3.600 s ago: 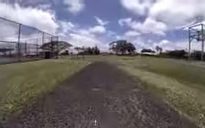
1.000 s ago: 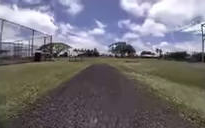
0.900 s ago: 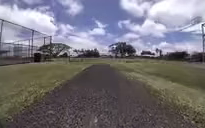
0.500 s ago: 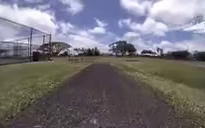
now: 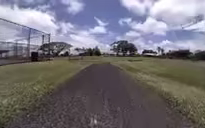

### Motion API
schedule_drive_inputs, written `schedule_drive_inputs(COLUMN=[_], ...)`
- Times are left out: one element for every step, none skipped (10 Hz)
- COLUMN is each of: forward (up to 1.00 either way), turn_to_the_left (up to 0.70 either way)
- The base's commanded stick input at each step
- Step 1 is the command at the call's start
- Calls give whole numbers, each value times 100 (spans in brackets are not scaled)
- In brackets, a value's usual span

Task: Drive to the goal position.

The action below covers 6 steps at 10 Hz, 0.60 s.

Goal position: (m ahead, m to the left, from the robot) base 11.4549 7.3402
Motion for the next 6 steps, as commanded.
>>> schedule_drive_inputs(forward=[70,70,70,70,70,70], turn_to_the_left=[0,0,0,0,0,0])
